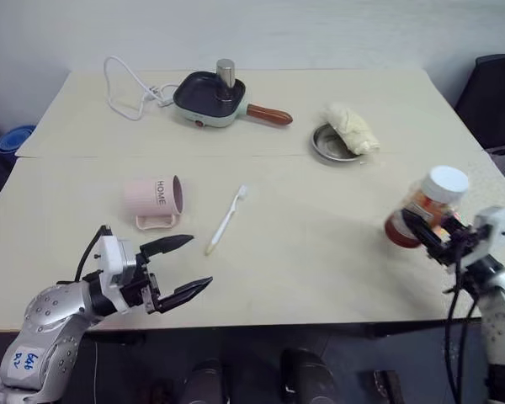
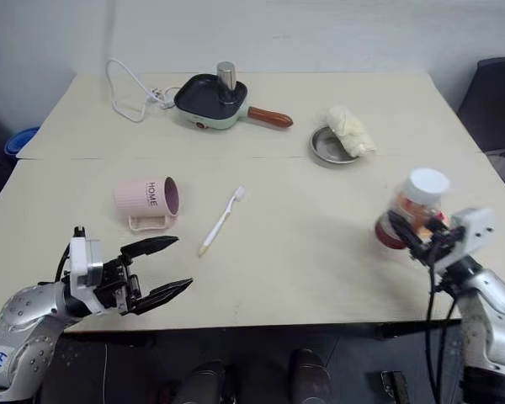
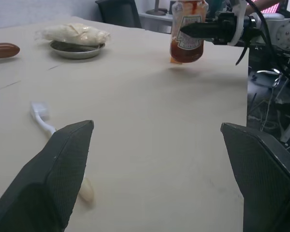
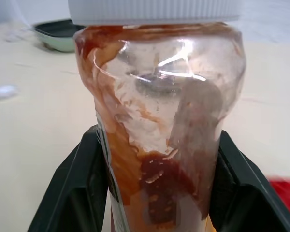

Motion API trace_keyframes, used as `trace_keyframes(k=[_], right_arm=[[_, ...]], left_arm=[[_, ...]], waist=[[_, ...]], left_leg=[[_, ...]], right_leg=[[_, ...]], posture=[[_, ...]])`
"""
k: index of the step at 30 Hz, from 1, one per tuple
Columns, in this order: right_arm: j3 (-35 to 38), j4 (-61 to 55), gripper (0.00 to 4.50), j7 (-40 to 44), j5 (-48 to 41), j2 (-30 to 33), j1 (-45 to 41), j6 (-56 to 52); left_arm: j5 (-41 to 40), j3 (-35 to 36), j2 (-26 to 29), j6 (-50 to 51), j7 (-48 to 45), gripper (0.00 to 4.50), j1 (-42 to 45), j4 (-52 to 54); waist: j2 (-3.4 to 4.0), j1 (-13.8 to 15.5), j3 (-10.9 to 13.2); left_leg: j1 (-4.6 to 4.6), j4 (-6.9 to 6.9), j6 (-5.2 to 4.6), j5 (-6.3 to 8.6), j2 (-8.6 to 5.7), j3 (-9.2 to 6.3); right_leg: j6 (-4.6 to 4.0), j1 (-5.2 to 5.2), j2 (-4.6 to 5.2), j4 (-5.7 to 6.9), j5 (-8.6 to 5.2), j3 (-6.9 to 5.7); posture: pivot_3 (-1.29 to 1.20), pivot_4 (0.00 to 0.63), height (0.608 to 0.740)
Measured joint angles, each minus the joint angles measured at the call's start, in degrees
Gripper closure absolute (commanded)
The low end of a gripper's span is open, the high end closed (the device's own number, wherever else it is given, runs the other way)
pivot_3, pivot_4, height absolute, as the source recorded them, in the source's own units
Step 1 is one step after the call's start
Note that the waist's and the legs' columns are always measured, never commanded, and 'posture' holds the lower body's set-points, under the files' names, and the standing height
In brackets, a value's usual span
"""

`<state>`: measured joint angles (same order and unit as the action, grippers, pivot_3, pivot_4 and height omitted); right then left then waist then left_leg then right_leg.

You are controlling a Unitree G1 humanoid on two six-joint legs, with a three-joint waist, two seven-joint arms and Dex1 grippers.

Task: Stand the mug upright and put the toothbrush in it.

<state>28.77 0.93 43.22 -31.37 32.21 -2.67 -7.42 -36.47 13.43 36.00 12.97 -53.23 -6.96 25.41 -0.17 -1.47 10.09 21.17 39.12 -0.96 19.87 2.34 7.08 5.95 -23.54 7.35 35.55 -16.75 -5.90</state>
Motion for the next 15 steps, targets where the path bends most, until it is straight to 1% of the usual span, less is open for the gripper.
trace_keyframes(k=[2,5,7,8,9,12,15], right_arm=[[1.6,4.1,2.38,1.2,0.3,1.0,0.2,2.3],[1.9,10.2,2.38,3.4,0.6,1.9,-0.4,4.3],[1.8,13.0,1.67,4.6,0.6,2.0,-2.0,5.2],[1.6,15.5,1.43,5.4,0.8,2.1,-3.3,6.5],[1.4,17.4,0.92,6.3,1.1,2.6,-3.9,7.5],[-0.1,20.9,0.04,7.6,3.1,3.0,-3.2,8.5],[0.4,21.3,0.04,7.4,3.8,3.3,-2.3,10.9]], left_arm=[[0.4,-0.7,0.1,-0.1,-0.7,0.0,1.5,-1.4],[0.6,-1.1,0.3,0.0,-1.2,0.0,3.3,-2.0],[0.6,-1.2,0.7,0.2,-1.5,0.0,4.4,-2.4],[0.6,-1.2,1.1,0.2,-1.7,0.0,4.7,-2.8],[0.6,-1.0,1.3,0.2,-1.9,0.0,4.4,-3.4],[0.6,-0.2,1.7,0.2,-2.0,0.0,3.4,-3.9],[0.6,1.7,2.2,0.2,-1.9,0.0,1.5,-3.9]], waist=[[0.01,-0.1,0.0],[0.01,-0.1,0.0],[-0.02,-0.2,0.0],[-0.07,-0.2,-0.1],[-0.08,-0.1,-0.1],[-0.03,0.1,0.0],[0.07,0.1,0.0]], left_leg=[[0.0,0.0,0.01,-0.01,0.01,0.0],[-0.01,0.0,0.02,-0.01,0.02,0.0],[-0.08,0.0,0.04,-0.02,0.04,0.01],[-0.11,0.0,0.04,-0.03,0.05,0.01],[-0.12,0.0,0.04,-0.02,0.05,0.0],[-0.01,0.0,0.03,-0.02,0.04,-0.04],[0.0,0.0,0.01,-0.02,-0.02,-0.04]], right_leg=[[0.0,0.0,-0.04,0.01,0.0,-0.01],[0.0,0.01,-0.04,0.05,0.0,0.0],[0.0,0.08,-0.06,0.04,0.0,0.01],[0.01,0.11,-0.06,0.02,0.0,0.02],[0.01,0.12,-0.04,0.02,0.0,0.01],[0.01,0.08,0.0,0.01,0.0,-0.02],[0.02,0.08,0.06,0.01,0.01,-0.02]], posture=[[0.0,0.15,0.74],[0.0,0.15,0.74],[0.0,0.15,0.74],[0.0,0.15,0.74],[0.0,0.15,0.74],[0.0,0.15,0.74],[0.0,0.15,0.74]])
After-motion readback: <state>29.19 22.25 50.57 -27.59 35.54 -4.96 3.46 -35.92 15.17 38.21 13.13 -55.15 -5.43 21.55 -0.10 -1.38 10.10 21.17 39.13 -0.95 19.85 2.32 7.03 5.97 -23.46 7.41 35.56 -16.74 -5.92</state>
